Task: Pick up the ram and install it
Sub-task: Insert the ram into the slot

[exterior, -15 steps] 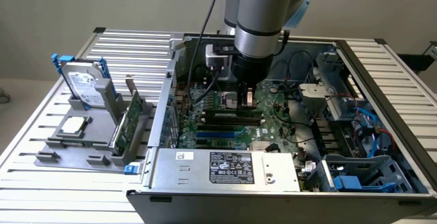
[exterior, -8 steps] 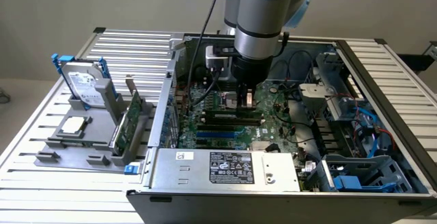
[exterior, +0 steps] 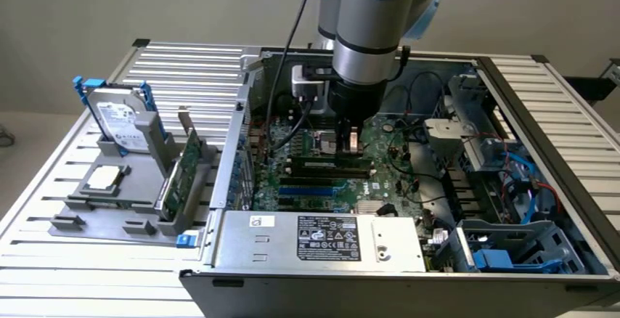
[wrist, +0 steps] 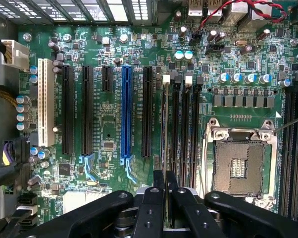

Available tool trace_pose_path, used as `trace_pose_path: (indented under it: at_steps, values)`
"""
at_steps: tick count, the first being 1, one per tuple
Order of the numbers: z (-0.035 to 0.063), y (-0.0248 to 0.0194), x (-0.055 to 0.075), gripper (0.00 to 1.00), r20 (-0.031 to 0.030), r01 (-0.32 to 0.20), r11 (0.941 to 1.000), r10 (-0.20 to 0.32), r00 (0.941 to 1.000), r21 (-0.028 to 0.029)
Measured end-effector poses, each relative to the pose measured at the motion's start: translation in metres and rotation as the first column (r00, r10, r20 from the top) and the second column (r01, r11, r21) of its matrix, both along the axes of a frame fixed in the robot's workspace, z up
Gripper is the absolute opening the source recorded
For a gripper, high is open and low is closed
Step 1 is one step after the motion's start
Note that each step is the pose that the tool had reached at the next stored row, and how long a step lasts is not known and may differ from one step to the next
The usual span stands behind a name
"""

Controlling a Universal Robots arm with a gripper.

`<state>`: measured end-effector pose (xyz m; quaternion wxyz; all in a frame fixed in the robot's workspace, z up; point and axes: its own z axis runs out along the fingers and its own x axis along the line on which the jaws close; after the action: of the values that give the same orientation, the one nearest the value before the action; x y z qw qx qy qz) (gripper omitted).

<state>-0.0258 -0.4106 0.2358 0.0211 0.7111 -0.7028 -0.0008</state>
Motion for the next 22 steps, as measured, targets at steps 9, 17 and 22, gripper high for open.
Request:
trace_pose_path:
  at_steps: [9, 17, 22]
  values:
    - [-0.0015, 0.0000, 0.0009, 0.13, 0.0000, 0.000, 1.0000, 0.000, 1.0000, 0.0000]
    - [-0.0027, 0.0000, 0.0011, 0.13, -0.0001, 0.000, 1.0000, 0.000, 1.0000, -0.0006]
    - [-0.0060, 0.0019, 0.0011, 0.13, 0.0000, 0.000, 1.0000, 0.000, 1.0000, -0.0015]
